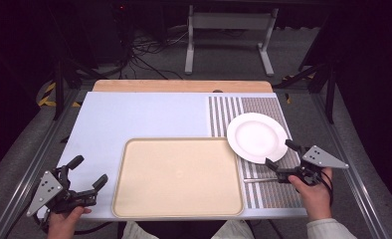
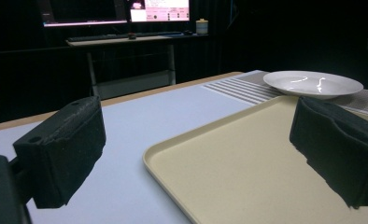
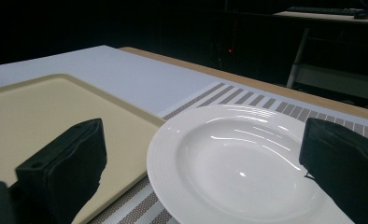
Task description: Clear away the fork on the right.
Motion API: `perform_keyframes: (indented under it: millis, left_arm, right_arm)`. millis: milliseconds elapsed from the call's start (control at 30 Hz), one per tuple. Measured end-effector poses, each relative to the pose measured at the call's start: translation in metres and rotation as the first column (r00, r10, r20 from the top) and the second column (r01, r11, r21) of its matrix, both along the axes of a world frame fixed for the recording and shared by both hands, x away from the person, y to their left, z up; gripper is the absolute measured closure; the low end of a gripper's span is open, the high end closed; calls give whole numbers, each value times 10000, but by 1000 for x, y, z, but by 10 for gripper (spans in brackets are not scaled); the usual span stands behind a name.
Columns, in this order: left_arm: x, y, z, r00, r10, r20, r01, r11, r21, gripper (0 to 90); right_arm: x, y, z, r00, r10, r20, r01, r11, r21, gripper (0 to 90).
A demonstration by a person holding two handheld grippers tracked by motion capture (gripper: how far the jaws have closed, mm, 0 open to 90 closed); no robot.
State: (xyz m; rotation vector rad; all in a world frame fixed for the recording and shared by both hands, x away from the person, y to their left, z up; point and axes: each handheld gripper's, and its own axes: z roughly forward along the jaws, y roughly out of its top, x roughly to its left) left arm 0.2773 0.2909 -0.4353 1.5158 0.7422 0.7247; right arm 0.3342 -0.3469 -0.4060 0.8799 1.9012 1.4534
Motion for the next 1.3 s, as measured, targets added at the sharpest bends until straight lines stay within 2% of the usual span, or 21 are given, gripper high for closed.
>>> perform_keyframes:
  millis: [167,267,367,400,500,533,700,733,833,867,900,933,967,1067,1100,1133,1167,1200,1233,1267,1300]
  left_arm:
    - [0,0,0,10000,2,8,-2,10000,-10,43]
    - [0,0,0,10000,-34,-11,34,10000,-30,43]
    - [0,0,0,10000,-42,4,42,10000,-27,43]
    - [0,0,0,10000,-47,21,47,10000,-28,43]
    - [0,0,0,10000,-26,9,26,10000,-32,43]
    - [0,0,0,10000,-33,-1,33,10000,-27,43]
    - [0,-1,-1,10000,-52,-17,52,10000,58,43]
    - [0,-1,-1,10000,-42,-17,42,10000,47,43]
    - [0,-1,-1,10000,-48,-31,48,10000,53,43]
    - [0,-1,-1,10000,-38,-23,38,10000,59,43]
    - [0,-1,-1,10000,-39,-23,40,10000,55,43]
    - [0,-1,0,10000,-33,-13,33,10000,53,43]
    - [0,-1,0,10000,-49,-18,49,10000,60,43]
    - [0,-1,0,10000,-37,14,37,10000,30,43]
    - [0,-1,0,10000,-41,-2,41,10000,29,43]
    - [0,0,0,10000,-37,-7,37,10000,24,43]
    - [0,0,0,10000,-43,-18,43,10000,32,43]
    - [0,0,0,10000,-24,-5,24,10000,15,43]
    - [0,0,0,10000,-24,-5,24,10000,15,43]
    - [-1,0,0,10000,-24,-5,24,10000,-8,43]
    - [-1,0,0,10000,-24,-5,24,10000,-8,43]
  right_arm:
    - [10,0,4,9996,47,-288,-51,9999,-151,16]
    - [15,1,10,9985,-4,-544,-19,9990,-435,15]
    - [18,2,20,9962,308,-821,-400,9928,-1125,40]
    - [18,2,24,9951,361,-920,-493,9883,-1445,42]
    - [20,1,32,9871,673,-1451,-952,9762,-1946,56]
    - [21,0,35,9864,629,-1519,-959,9706,-2209,54]
    - [23,-2,48,9744,744,-2119,-1463,9264,-3470,57]
    - [24,-2,51,9675,867,-2374,-1737,9103,-3757,58]
    - [26,0,56,9567,958,-2749,-2137,8724,-4396,82]
    - [27,1,57,9517,964,-2916,-2285,8567,-4624,83]
    - [28,3,59,9464,964,-3082,-2483,8275,-5035,93]
    - [29,3,60,9412,1021,-3219,-2662,8108,-5213,99]
    - [29,5,61,9319,1157,-3438,-2951,7930,-5330,99]
    - [31,8,64,9239,1405,-3558,-3333,7522,-5684,99]
    - [32,9,65,9158,1477,-3734,-3545,7342,-5790,102]
    - [33,10,65,9132,1447,-3810,-3642,7094,-6034,104]
    - [35,10,65,9083,1442,-3927,-3761,6927,-6154,108]
    - [35,11,65,9059,1401,-3996,-3806,6828,-6236,111]
    - [37,10,65,9019,1382,-4091,-3920,6593,-6415,111]
    - [37,10,65,8999,1363,-4143,-3960,6532,-6454,117]
    - [39,10,66,8953,1350,-4245,-4067,6364,-6554,126]
